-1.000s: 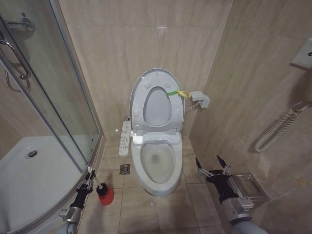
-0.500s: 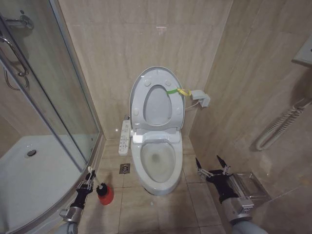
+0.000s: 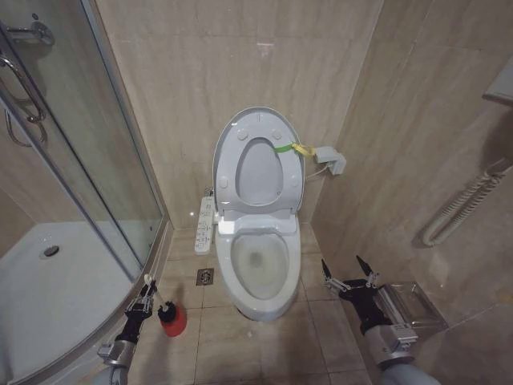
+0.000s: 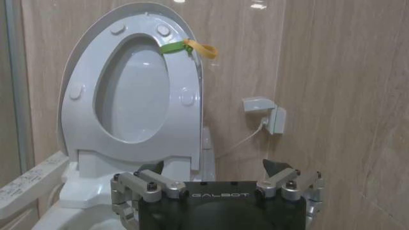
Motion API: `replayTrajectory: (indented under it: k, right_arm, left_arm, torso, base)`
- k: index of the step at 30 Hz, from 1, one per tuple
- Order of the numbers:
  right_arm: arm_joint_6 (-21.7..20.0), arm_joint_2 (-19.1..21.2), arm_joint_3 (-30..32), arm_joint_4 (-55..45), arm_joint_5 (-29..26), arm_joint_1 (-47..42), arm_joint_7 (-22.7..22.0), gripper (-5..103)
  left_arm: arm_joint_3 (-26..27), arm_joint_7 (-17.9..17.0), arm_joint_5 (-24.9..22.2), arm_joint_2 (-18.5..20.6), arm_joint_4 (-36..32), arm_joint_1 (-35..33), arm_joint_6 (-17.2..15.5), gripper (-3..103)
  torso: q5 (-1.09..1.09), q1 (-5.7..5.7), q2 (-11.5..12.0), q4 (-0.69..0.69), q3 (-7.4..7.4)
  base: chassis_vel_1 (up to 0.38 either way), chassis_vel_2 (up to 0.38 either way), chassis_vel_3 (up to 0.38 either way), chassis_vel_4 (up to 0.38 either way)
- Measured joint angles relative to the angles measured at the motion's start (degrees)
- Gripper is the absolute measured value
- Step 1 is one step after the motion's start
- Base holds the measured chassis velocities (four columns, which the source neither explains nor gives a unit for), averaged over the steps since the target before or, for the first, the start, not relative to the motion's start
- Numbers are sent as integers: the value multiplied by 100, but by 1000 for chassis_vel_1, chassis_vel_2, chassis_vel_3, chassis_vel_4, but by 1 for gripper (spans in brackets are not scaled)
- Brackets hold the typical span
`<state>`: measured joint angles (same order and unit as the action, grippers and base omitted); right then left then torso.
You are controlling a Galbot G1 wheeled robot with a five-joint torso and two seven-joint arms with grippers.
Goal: Open the toilet lid, clean the toilet bowl with a toilet brush, close the toilet lid, and flush.
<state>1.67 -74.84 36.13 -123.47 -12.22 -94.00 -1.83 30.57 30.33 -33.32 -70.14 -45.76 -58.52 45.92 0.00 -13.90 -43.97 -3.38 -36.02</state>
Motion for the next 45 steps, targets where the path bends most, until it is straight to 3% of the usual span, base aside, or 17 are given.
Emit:
replayTrajectory:
  k: [25, 45]
  right_arm:
    - [0, 0, 0, 0, 0, 0, 0, 100]
    - [0, 0, 0, 0, 0, 0, -1, 100]
  left_arm:
    - [4, 93, 65, -35, 400, 194, 80, 18]
    - [4, 112, 128, -55, 252, 117, 80, 18]
  torso:
    - [0, -4, -10, 0, -7]
    - [0, 39, 83, -1, 43]
  base:
    - [0, 0, 0, 0]
    - [0, 0, 0, 0]
